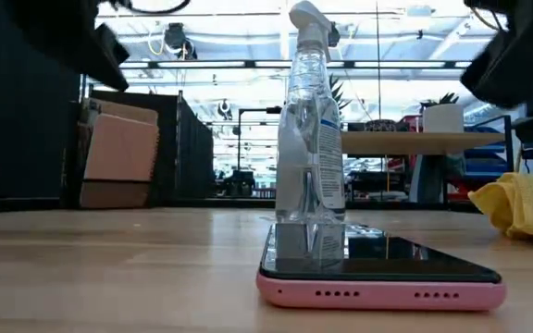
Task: Apply microfiber cloth
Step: Return to Home Position
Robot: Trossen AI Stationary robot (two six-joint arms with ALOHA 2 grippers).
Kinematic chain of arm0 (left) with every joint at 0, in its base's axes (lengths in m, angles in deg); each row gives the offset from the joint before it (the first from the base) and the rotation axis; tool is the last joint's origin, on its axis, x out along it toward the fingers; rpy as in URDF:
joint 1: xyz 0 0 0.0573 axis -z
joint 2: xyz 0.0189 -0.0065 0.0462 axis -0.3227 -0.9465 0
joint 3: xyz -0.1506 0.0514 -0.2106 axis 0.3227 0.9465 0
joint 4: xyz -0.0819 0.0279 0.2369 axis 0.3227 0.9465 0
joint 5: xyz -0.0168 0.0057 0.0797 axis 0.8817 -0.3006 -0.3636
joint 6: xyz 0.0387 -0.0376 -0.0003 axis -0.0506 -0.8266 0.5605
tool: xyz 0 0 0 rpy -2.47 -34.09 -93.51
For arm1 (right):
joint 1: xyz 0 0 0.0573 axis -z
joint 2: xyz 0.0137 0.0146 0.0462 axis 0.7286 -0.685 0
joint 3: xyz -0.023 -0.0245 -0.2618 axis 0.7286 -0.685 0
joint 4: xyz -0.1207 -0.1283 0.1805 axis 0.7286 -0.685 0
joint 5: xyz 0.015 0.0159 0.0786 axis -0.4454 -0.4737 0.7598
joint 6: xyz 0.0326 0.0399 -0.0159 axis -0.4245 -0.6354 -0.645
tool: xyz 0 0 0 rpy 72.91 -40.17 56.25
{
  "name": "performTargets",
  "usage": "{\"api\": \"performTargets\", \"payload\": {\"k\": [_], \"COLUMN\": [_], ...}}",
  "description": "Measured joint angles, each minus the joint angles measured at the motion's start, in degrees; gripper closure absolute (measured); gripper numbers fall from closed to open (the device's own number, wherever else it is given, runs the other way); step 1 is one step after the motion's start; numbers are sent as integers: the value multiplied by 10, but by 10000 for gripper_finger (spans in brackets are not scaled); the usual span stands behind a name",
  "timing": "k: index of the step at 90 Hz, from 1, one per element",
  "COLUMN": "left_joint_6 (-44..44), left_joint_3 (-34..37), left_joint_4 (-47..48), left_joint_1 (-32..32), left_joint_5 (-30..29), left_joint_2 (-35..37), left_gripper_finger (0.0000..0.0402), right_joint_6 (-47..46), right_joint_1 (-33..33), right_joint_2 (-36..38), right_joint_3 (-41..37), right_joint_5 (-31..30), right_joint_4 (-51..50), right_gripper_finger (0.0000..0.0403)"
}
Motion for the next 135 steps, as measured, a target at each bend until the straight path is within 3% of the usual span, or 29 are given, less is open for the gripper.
{"api": "performTargets", "payload": {"k": [22,32,45,56,64,76,88,104,135], "left_joint_6": [-106,-74,-25,18,42,60,52,46,62], "left_joint_3": [42,51,70,98,123,162,181,182,182], "left_joint_4": [37,21,-38,-123,-174,-243,-263,-270,-269], "left_joint_1": [-8,-8,-8,-8,-8,-12,-20,-20,-21], "left_joint_5": [-17,-20,-61,-57,-24,31,42,63,73], "left_joint_2": [56,52,46,56,73,96,101,102,102], "left_gripper_finger": [401,401,401,401,401,401,401,401,401], "right_joint_6": [-27,-19,76,136,167,229,245,271,328], "right_joint_1": [10,5,5,10,24,70,129,190,237], "right_joint_2": [98,102,104,129,166,217,255,296,350], "right_joint_3": [-77,-82,-82,-96,-129,-205,-255,-283,-293], "right_joint_5": [-34,-66,-108,-117,-79,45,129,183,212], "right_joint_4": [23,33,61,96,148,296,363,364,338], "right_gripper_finger": [402,400,400,401,401,401,401,401,401]}}
